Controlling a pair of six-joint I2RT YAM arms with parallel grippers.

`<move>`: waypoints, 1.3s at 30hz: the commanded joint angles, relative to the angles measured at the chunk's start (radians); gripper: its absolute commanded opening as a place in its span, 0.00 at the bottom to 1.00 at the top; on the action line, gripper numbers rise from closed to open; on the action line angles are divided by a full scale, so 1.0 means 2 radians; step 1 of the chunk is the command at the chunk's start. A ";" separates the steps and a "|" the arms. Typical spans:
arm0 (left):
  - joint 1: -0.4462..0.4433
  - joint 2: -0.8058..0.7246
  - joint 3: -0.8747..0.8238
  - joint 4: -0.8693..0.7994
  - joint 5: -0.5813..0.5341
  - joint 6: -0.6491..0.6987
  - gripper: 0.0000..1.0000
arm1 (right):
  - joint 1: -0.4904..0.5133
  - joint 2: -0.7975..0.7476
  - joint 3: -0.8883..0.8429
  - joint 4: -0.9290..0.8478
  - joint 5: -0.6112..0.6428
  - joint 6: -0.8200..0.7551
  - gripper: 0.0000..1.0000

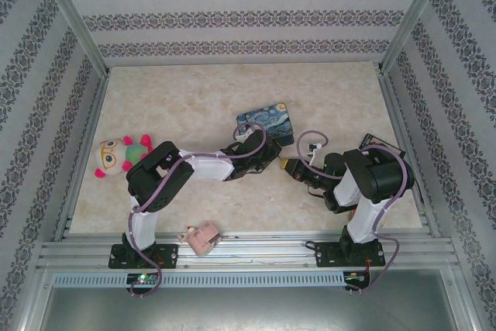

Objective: Unlock the padlock with the key

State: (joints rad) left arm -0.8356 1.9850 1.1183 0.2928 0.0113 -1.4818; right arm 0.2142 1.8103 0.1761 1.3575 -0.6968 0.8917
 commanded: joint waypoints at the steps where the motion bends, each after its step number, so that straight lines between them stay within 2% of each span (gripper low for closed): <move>1: 0.004 0.014 -0.013 -0.008 0.042 -0.044 0.07 | 0.006 0.006 -0.001 0.015 0.000 -0.010 0.00; 20: 0.004 0.012 -0.019 -0.001 0.041 -0.047 0.07 | 0.006 0.007 -0.007 0.014 -0.024 -0.021 0.00; 39: 0.005 0.013 -0.014 -0.008 0.049 -0.043 0.07 | -0.008 0.003 0.002 0.014 -0.015 -0.013 0.00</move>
State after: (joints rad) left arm -0.8356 1.9850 1.1099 0.3157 0.0154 -1.4830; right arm 0.2108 1.8118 0.1677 1.3575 -0.7231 0.8841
